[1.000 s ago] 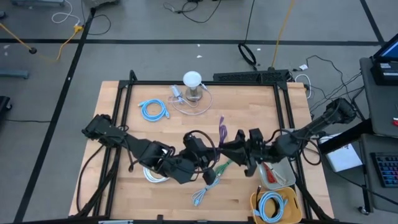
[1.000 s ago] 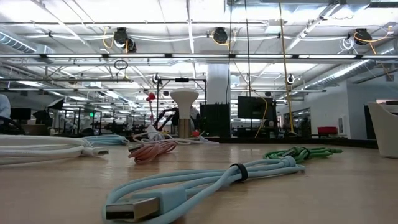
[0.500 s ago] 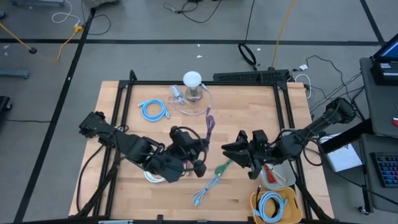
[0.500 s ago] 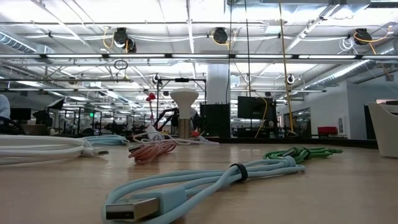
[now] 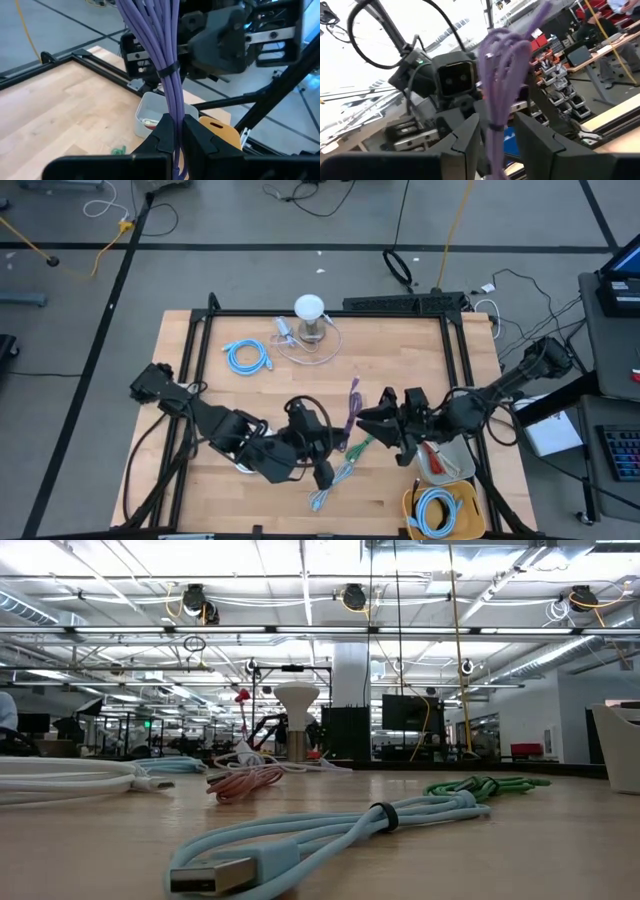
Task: Pick & Place USB Port
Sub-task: Put the violet USB cable into the gray bin
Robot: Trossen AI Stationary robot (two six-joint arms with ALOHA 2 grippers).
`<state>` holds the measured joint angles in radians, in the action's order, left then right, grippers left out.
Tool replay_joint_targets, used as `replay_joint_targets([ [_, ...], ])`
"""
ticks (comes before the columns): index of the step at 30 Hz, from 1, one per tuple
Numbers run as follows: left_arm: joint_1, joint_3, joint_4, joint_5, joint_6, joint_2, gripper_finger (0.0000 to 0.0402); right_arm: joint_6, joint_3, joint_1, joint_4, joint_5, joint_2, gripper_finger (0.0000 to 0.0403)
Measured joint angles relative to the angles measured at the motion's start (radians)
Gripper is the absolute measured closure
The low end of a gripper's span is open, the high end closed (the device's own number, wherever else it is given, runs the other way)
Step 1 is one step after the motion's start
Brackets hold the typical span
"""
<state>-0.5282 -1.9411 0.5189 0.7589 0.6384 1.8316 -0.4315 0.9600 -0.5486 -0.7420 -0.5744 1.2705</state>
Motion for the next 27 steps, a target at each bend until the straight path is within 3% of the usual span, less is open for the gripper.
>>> replay_joint_targets([
  [7, 0.019, 0.000, -0.002, -0.011, -0.002, 0.000, 0.0387, -0.023, 0.000, 0.015, 0.017, 0.003, 0.000, 0.0291],
  [20, 0.070, 0.001, -0.097, -0.124, -0.061, 0.035, 0.0387, -0.037, 0.000, 0.022, 0.017, 0.049, 0.000, 0.0293],
  [23, 0.071, 0.000, -0.101, -0.125, -0.062, 0.034, 0.0387, -0.062, 0.000, 0.024, 0.021, 0.049, 0.000, 0.0315],
  [27, 0.068, 0.000, -0.099, -0.121, -0.068, 0.036, 0.0386, -0.059, 0.000, 0.025, 0.023, 0.050, 0.000, 0.0381],
])
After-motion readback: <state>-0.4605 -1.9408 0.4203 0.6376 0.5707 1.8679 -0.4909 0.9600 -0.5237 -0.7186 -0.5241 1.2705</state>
